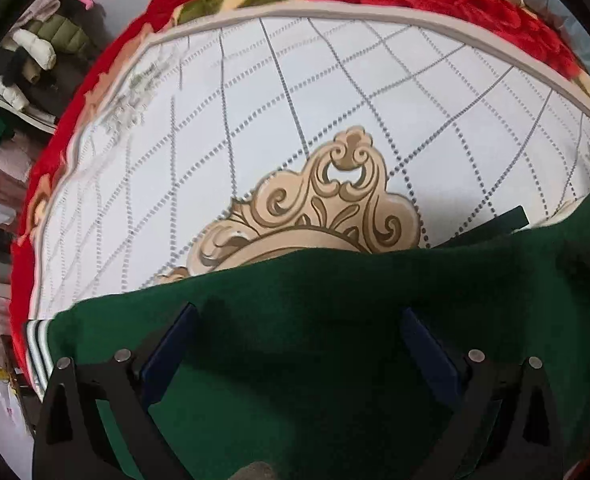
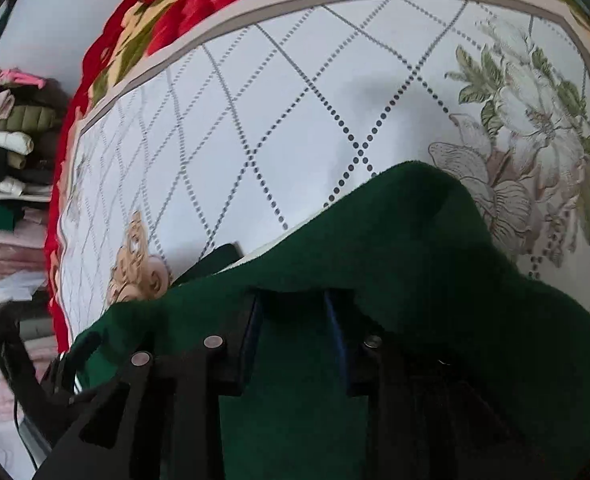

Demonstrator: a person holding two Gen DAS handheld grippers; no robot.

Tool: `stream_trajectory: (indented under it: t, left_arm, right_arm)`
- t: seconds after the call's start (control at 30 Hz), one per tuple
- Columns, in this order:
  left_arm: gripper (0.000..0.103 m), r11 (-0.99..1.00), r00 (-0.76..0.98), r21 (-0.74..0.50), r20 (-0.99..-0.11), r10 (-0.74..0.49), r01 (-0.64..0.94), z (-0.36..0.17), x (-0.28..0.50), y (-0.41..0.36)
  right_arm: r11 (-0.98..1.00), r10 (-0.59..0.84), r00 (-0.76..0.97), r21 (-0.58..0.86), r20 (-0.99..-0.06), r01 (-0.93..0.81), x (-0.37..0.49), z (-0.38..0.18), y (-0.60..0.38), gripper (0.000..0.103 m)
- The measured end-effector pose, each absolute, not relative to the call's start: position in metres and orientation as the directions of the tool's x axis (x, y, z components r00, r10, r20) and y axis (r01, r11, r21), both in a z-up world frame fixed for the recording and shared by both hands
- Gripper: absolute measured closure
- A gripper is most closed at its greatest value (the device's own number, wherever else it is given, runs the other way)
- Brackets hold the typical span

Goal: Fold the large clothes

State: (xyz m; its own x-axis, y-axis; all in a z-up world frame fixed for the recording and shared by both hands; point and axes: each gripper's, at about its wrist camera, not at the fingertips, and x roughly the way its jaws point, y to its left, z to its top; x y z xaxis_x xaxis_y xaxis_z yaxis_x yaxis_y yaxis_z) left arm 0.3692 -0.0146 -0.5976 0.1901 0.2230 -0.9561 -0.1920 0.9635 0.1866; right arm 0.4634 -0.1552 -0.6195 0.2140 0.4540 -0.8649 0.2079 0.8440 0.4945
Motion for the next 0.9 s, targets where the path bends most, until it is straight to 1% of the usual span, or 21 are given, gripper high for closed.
stream_trajectory:
  t: [0.07, 0.1, 0.13, 0.17, 0.2, 0.23, 0.3, 0.37, 0.47, 0.5, 0.6, 0.67, 0.77, 0.83, 0.87, 0.9]
  left_arm:
    - [0.0, 0.961, 0.22, 0.201, -0.945, 0.241, -0.188, -0.579, 0.361, -0.02]
    - [0.0, 0.964, 0.241, 0.195, -0.941, 0.236, -0.183, -0.566, 0.353, -0.026]
    - [0.0, 0.966, 0.25, 0.187, -0.941, 0.228, -0.178, -0.56, 0.349, -0.032]
    - [0.0, 0.969, 0.26, 0.176, -0.941, 0.217, -0.171, -0.553, 0.342, -0.039]
    - [0.0, 0.972, 0.264, 0.167, -0.942, 0.206, -0.162, -0.55, 0.336, -0.048]
    - [0.0, 0.975, 0.26, 0.164, -0.945, 0.199, -0.15, -0.551, 0.332, -0.056]
    - [0.0, 0.974, 0.235, 0.202, -0.947, 0.221, -0.104, -0.57, 0.322, -0.075]
    - [0.0, 0.972, 0.211, 0.217, -0.949, 0.232, -0.09, -0.589, 0.318, -0.08]
    - [0.0, 0.979, 0.217, 0.16, -0.958, 0.186, -0.129, -0.594, 0.316, -0.07]
    - [0.0, 0.979, 0.21, 0.15, -0.962, 0.176, -0.136, -0.594, 0.317, -0.068]
    - [0.0, 0.979, 0.204, 0.146, -0.964, 0.173, -0.14, -0.593, 0.317, -0.068]
    - [0.0, 0.979, 0.203, 0.15, -0.963, 0.176, -0.137, -0.592, 0.316, -0.069]
    - [0.0, 0.98, 0.198, 0.146, -0.965, 0.172, -0.139, -0.593, 0.317, -0.067]
    - [0.0, 0.979, 0.195, 0.14, -0.966, 0.167, -0.148, -0.593, 0.319, -0.065]
    - [0.0, 0.979, 0.194, 0.136, -0.967, 0.165, -0.152, -0.593, 0.319, -0.065]
    - [0.0, 0.979, 0.192, 0.13, -0.969, 0.159, -0.155, -0.594, 0.319, -0.064]
  right_arm:
    - [0.823, 0.47, 0.239, 0.519, -0.85, 0.23, 0.446, -0.601, -0.173, 0.068]
    - [0.813, 0.462, 0.271, 0.525, -0.844, 0.25, 0.43, -0.59, -0.187, 0.065]
    - [0.8, 0.444, 0.335, 0.536, -0.831, 0.27, 0.406, -0.578, -0.203, 0.052]
    - [0.79, 0.42, 0.387, 0.541, -0.821, 0.29, 0.386, -0.571, -0.218, 0.043]
    - [0.778, 0.386, 0.43, 0.539, -0.816, 0.323, 0.362, -0.564, -0.233, 0.031]
    - [0.755, 0.35, 0.46, 0.536, -0.816, 0.376, 0.335, -0.559, -0.25, 0.03]
    - [0.706, 0.313, 0.444, 0.518, -0.84, 0.483, 0.288, -0.562, -0.276, 0.03]
    - [0.65, 0.331, 0.425, 0.53, -0.842, 0.544, 0.254, -0.572, -0.295, 0.03]
    - [0.596, 0.368, 0.395, 0.539, -0.842, 0.594, 0.225, -0.599, -0.302, 0.03]
    - [0.569, 0.394, 0.4, 0.561, -0.828, 0.601, 0.222, -0.611, -0.305, 0.03]
    - [0.543, 0.454, 0.411, 0.611, -0.79, 0.576, 0.234, -0.646, -0.295, 0.03]
    - [0.495, 0.513, 0.45, 0.68, -0.731, 0.541, 0.247, -0.672, -0.29, 0.03]
    - [0.446, 0.532, 0.529, 0.75, -0.661, 0.488, 0.261, -0.68, -0.291, 0.03]
    - [0.378, 0.58, 0.574, 0.815, -0.578, 0.439, 0.267, -0.678, -0.287, 0.031]
    - [0.364, 0.591, 0.583, 0.829, -0.557, 0.424, 0.269, -0.678, -0.285, 0.031]
    - [0.375, 0.596, 0.575, 0.828, -0.56, 0.418, 0.272, -0.678, -0.283, 0.029]
